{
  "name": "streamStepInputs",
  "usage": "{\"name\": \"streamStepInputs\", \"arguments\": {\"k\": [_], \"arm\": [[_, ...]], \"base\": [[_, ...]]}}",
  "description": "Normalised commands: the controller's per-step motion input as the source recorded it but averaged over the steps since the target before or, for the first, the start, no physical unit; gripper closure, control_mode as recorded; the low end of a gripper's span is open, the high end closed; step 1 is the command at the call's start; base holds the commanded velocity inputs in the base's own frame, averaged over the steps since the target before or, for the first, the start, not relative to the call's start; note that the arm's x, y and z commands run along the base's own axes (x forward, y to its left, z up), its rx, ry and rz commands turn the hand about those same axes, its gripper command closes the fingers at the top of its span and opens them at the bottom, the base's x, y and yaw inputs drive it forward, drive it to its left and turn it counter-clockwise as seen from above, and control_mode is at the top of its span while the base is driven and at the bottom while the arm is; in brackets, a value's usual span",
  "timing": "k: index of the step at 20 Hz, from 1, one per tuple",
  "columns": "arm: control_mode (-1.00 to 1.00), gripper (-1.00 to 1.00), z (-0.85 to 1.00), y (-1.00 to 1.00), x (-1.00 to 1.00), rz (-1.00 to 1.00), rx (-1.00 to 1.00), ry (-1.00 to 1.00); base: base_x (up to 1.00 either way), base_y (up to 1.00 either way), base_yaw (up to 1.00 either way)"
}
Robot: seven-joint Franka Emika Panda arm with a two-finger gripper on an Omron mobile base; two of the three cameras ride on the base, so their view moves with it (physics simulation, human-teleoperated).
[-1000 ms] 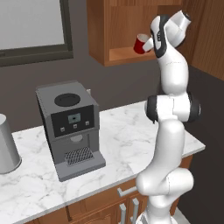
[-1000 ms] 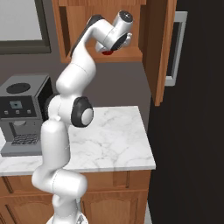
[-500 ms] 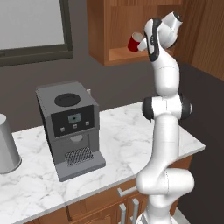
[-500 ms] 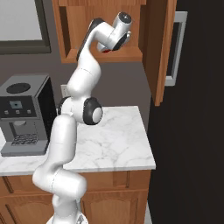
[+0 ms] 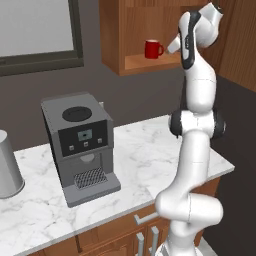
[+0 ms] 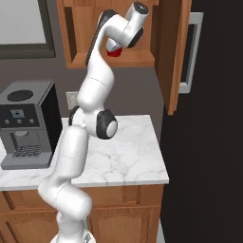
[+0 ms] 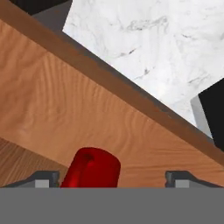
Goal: Move the mug from next to the sink to the open cabinet. Then, move the bowl with the mango to the fridge to clear the area for faucet cleaning.
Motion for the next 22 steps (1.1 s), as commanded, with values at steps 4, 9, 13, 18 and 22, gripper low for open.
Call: {"name": "streamStepInputs", "arguments": {"k": [4, 9, 13, 18, 22], "arm": [[-1.0, -1.0, -0.29, -0.11, -1.0, -0.06, 0.0, -0.43], [-1.0, -1.0, -0.94, -0.06, -1.0, -0.04, -0.02, -0.5], [-1.0, -1.0, -1.0, 0.0, -1.0, -0.02, -0.09, -0.25], [-1.0, -1.0, -1.0, 0.33, -1.0, 0.0, -0.3, -0.05], [-1.0, -1.0, -1.0, 0.62, -1.0, 0.0, -0.33, -0.01]], "base": [[0.0, 0.0, 0.0], [0.0, 0.0, 0.0], [0.0, 0.0, 0.0], [0.0, 0.0, 0.0], [0.0, 0.0, 0.0]]}}
